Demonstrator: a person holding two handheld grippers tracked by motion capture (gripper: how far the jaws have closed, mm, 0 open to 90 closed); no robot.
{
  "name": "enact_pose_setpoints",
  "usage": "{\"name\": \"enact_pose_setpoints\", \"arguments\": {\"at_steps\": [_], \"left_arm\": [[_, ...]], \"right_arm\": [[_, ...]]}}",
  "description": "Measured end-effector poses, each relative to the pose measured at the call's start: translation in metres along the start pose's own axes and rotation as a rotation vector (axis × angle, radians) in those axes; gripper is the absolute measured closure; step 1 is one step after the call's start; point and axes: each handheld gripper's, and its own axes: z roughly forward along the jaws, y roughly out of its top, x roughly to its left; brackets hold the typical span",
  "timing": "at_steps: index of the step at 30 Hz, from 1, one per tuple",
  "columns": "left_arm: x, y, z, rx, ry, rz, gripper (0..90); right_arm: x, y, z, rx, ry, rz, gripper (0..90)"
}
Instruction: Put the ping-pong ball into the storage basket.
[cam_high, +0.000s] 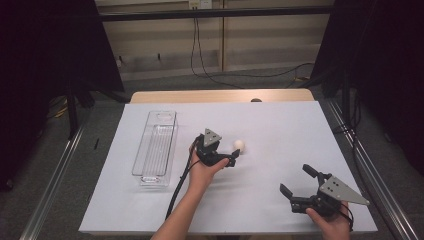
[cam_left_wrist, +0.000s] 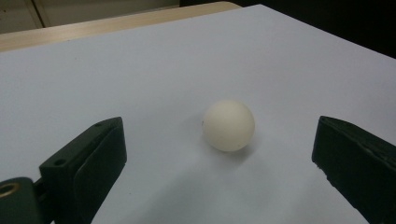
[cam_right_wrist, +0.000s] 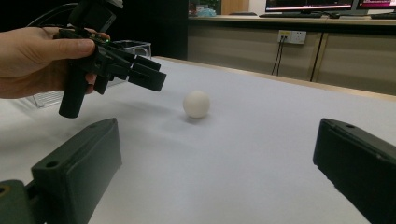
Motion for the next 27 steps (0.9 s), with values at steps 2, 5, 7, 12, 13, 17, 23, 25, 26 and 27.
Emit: {"name": "enact_pose_setpoints", "arguments": {"at_steps": [2, 5, 7, 12, 13, 17, 23, 25, 26, 27], "left_arm": [[0.000, 0.000, 0.001, -0.006, -0.002, -0.008, 3.3], [0.001, 0.000, 0.001, 0.007, -0.015, 0.006, 3.3], [0.000, -0.001, 0.003, 0.003, -0.005, -0.003, 3.4], [0.001, -0.001, 0.005, 0.014, -0.006, -0.002, 3.3], [0.001, 0.000, 0.005, 0.023, 0.001, 0.002, 3.3], [-0.002, 0.006, 0.008, 0.034, -0.006, 0.008, 3.3], [-0.001, 0.005, 0.014, 0.065, 0.007, 0.019, 3.2], [-0.001, 0.004, 0.017, 0.056, -0.003, 0.006, 3.2], [-0.002, 0.004, 0.017, 0.054, 0.003, 0.002, 3.2], [-0.002, 0.004, 0.017, 0.051, -0.001, 0.006, 3.2]], "right_arm": [[0.000, 0.000, 0.000, 0.001, -0.003, 0.005, 0.6], [0.000, 0.000, 0.000, -0.001, -0.001, 0.005, 0.6], [0.000, 0.000, 0.000, -0.001, -0.002, 0.005, 0.6], [0.000, 0.000, 0.000, -0.002, -0.001, 0.003, 0.6], [0.000, 0.000, 0.000, -0.002, -0.001, 0.003, 0.6], [0.000, 0.000, 0.000, -0.002, -0.001, 0.004, 0.6], [-0.001, 0.000, -0.001, -0.003, -0.004, 0.001, 0.6], [-0.001, 0.000, -0.001, -0.003, -0.005, 0.006, 0.6], [-0.001, 0.000, 0.000, -0.002, -0.003, 0.003, 0.6], [-0.001, 0.000, 0.000, -0.002, -0.002, 0.002, 0.6]]}}
